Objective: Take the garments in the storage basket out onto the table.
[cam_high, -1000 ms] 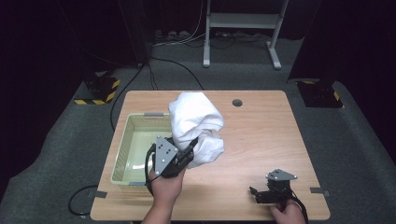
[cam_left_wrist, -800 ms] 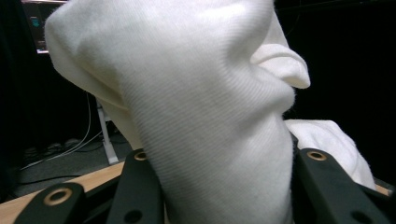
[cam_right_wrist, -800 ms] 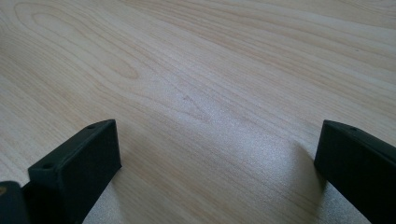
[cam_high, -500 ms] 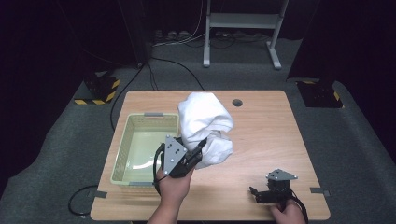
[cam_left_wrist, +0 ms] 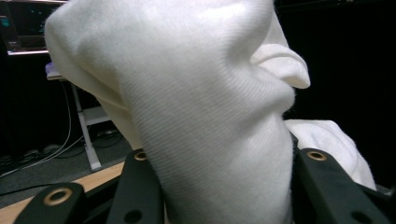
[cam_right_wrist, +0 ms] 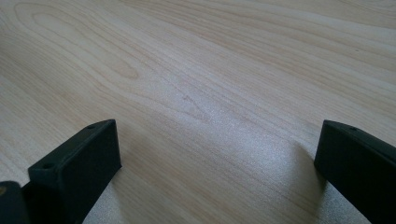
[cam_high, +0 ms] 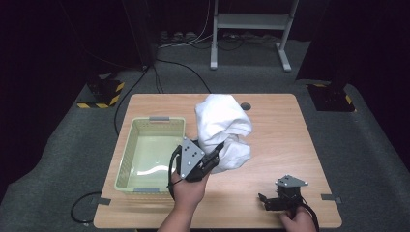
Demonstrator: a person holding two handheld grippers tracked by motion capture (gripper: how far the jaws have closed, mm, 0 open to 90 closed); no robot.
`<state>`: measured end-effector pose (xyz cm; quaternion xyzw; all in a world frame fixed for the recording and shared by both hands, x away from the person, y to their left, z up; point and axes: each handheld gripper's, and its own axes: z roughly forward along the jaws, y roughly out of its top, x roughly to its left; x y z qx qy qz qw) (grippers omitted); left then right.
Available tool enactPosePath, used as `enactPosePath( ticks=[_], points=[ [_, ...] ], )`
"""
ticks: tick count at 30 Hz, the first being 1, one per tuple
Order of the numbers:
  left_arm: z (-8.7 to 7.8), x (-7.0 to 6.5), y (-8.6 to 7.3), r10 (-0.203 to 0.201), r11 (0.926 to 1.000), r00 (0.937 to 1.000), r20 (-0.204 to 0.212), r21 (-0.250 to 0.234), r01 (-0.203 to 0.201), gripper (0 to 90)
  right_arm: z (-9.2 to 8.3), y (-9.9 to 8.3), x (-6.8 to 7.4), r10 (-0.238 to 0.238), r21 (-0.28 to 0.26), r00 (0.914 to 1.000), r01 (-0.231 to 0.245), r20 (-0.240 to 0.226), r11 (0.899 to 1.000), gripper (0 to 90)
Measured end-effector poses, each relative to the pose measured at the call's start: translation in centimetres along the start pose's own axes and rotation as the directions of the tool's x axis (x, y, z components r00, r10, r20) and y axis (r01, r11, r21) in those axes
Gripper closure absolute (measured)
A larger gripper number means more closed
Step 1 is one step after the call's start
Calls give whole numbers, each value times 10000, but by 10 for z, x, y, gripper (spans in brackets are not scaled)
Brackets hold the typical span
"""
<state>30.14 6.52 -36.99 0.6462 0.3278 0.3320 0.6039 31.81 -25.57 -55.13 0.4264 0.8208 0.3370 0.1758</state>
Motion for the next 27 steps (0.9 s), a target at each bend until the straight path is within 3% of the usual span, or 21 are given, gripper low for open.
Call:
enactPosePath(
  ticks=[13,27],
  points=[
    [21,-13,-1,118,9998,9995,293,168,-123,596,0,0,-1,50,-12,10000,-51,-83,10000,1],
    [38,-18,-15,-189,9988,9992,363,449,172,595,-1,0,-1,80,-10,9999,-80,-97,10000,1]
  ],
)
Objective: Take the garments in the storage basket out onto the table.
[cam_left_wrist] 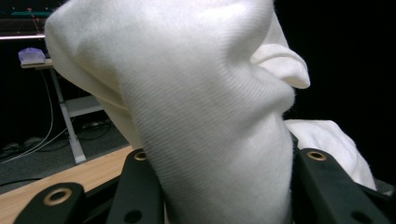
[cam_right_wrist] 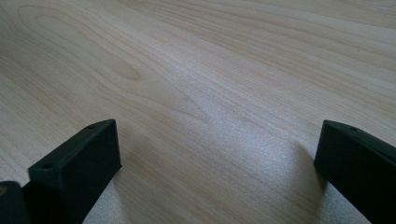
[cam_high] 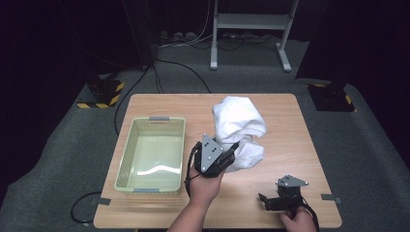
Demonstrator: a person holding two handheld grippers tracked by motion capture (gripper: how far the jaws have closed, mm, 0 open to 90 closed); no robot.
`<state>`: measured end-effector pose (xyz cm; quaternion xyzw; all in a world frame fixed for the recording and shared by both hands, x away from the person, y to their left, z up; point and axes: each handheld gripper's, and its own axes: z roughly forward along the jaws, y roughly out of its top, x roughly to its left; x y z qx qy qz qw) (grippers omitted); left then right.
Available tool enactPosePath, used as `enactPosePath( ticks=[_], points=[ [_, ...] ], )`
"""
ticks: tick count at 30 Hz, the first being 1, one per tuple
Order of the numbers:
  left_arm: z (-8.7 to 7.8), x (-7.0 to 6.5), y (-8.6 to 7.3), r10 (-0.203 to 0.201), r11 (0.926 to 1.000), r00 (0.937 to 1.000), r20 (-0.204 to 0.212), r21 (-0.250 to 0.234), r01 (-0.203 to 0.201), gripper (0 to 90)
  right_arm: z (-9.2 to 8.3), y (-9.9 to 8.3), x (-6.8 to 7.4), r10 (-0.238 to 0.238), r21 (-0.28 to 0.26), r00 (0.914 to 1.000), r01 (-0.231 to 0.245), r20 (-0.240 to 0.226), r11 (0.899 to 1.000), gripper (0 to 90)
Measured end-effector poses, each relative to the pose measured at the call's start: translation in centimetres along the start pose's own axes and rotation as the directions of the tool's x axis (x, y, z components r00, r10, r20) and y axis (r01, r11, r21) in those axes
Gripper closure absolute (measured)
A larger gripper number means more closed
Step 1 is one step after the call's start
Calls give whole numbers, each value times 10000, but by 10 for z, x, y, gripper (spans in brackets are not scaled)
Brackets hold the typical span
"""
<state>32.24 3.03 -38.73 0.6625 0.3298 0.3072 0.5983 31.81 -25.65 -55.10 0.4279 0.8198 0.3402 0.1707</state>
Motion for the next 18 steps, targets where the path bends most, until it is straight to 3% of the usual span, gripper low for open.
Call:
enactPosePath(
  ticks=[18],
  points=[
    [21,-5,-23,-147,9971,9998,131,751,137,596,0,0,0,-43,0,10000,43,-58,10000,2]
  ],
)
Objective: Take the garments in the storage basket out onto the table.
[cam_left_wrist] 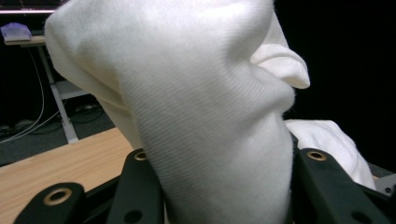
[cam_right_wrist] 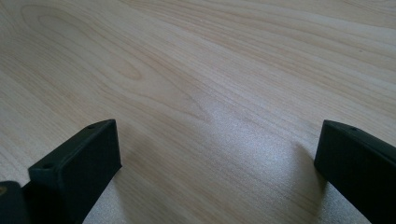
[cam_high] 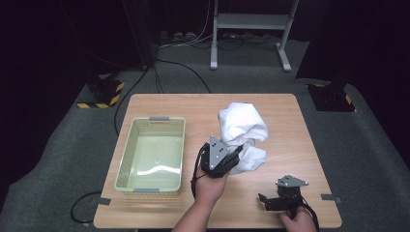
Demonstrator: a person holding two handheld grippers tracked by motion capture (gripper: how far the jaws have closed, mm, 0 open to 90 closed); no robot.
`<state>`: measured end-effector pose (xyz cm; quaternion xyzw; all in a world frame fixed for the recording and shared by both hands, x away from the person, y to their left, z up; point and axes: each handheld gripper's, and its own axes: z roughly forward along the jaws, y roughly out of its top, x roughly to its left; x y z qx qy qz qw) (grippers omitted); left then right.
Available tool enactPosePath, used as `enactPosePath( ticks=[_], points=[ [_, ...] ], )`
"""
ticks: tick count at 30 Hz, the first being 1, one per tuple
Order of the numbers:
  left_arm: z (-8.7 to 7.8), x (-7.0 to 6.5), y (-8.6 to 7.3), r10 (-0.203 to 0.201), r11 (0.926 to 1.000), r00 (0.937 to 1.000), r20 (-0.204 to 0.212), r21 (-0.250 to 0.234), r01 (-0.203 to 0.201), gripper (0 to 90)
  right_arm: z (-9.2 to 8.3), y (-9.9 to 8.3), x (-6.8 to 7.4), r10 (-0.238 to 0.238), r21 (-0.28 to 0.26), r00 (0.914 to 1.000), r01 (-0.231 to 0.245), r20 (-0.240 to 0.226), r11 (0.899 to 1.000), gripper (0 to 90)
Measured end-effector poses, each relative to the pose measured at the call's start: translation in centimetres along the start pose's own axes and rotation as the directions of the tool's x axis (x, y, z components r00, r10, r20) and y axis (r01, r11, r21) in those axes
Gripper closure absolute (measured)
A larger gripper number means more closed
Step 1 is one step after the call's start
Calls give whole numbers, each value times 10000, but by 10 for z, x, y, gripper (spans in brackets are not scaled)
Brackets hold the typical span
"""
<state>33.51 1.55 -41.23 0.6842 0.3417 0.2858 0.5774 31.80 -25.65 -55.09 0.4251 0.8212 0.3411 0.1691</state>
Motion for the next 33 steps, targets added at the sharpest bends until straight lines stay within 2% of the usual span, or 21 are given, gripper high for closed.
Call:
enactPosePath(
  ticks=[15,33],
  points=[
    [22,-2,-26,-201,9963,9998,83,843,194,596,0,0,0,8,-35,10000,-8,-31,10000,2],
    [42,2,-55,-426,9824,9991,-61,1817,430,596,0,0,0,1,-43,10000,-1,-28,10000,1]
  ],
)
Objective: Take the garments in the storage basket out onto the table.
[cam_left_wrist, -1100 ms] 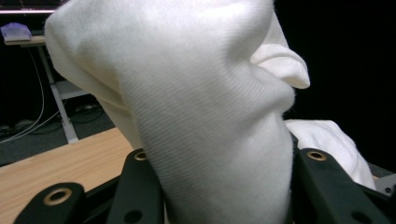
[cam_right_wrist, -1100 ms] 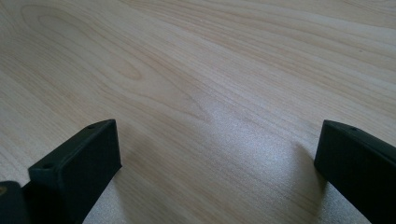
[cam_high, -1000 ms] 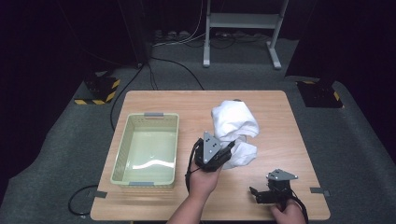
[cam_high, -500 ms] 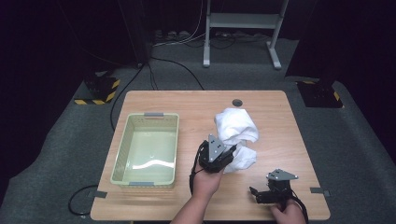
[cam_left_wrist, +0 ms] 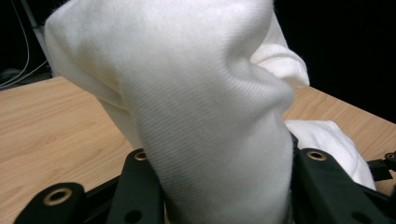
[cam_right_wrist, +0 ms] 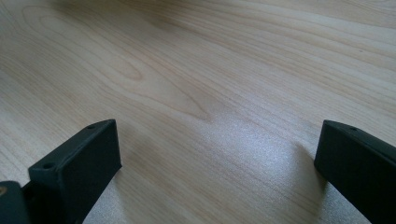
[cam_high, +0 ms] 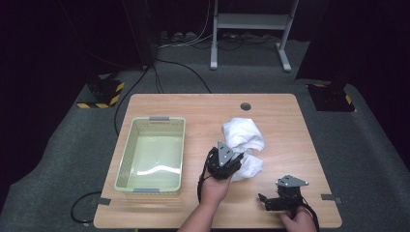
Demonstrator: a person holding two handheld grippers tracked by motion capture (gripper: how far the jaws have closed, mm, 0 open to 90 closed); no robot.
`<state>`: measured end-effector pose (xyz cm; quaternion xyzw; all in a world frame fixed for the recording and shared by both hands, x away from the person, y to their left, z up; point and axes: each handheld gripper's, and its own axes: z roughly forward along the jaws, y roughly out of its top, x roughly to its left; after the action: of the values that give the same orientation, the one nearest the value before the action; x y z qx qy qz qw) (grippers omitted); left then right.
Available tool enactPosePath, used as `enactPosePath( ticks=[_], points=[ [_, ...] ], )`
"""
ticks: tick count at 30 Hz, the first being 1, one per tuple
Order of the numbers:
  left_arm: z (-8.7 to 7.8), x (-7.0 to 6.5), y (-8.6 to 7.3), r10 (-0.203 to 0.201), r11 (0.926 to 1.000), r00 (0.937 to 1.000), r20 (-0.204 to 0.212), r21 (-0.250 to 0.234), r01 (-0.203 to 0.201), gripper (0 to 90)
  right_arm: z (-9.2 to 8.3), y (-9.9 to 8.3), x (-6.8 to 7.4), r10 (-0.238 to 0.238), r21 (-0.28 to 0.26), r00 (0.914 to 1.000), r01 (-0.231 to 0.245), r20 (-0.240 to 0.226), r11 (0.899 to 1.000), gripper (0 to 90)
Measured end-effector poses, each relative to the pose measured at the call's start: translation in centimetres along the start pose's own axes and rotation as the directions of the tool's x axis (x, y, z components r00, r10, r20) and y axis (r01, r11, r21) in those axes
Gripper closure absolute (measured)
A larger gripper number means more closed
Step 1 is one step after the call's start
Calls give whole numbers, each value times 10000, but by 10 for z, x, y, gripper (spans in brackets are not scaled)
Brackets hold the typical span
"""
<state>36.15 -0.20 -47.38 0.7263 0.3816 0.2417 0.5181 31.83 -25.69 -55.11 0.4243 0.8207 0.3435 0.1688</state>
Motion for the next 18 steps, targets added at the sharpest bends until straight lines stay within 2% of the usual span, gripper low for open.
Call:
enactPosePath(
  ticks=[18],
  points=[
    [17,0,-18,-147,9974,9999,72,701,141,596,0,0,0,5,4,10000,-5,8,10000,1]
  ],
)
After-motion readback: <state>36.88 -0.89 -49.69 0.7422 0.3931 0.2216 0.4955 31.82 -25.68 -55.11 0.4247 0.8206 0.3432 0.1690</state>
